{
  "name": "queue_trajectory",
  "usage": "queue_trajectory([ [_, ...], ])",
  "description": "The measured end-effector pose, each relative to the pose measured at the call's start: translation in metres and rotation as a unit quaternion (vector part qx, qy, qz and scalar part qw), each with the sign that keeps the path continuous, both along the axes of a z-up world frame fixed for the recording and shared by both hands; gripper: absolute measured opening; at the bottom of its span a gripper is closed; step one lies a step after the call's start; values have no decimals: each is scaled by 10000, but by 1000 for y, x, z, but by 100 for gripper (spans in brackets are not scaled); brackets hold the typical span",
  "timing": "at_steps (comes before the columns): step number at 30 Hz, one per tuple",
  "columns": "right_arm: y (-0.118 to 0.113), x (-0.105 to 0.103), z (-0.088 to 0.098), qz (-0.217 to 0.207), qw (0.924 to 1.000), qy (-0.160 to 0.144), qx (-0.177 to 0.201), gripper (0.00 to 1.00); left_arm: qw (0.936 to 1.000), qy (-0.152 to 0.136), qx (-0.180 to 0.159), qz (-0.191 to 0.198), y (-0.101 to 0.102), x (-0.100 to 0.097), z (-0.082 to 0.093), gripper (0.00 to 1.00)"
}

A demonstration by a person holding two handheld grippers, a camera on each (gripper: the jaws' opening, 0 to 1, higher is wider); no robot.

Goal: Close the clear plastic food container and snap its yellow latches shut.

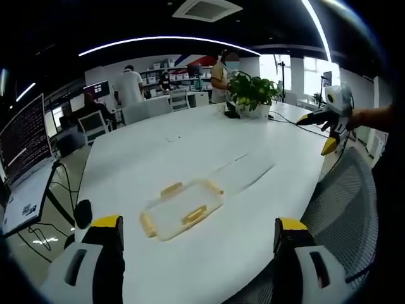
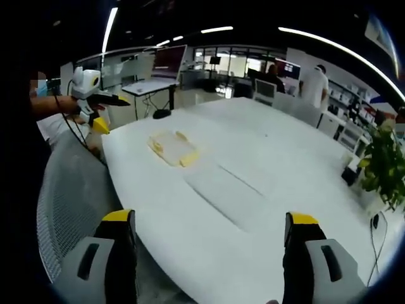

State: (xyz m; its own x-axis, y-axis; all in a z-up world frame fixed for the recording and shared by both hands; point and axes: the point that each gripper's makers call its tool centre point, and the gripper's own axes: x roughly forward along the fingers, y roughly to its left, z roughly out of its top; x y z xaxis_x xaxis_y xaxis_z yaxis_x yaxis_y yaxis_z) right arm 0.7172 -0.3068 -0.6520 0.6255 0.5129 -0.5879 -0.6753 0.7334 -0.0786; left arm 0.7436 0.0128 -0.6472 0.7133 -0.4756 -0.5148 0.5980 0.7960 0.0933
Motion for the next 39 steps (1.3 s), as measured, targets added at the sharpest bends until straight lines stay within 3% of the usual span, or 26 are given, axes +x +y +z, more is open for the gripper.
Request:
queue_trajectory([
  [27,17,32,10,843,9963,80,-179,92,9981,201,387,-440,10,14,-1,92],
  [30,21,37,9,901,9958,156,-58,91,9979,236,386,-471,12,17,-3,91],
  [39,28,51,2,1166,9927,228,-216,90,9961,380,473,-640,13,23,-15,89],
])
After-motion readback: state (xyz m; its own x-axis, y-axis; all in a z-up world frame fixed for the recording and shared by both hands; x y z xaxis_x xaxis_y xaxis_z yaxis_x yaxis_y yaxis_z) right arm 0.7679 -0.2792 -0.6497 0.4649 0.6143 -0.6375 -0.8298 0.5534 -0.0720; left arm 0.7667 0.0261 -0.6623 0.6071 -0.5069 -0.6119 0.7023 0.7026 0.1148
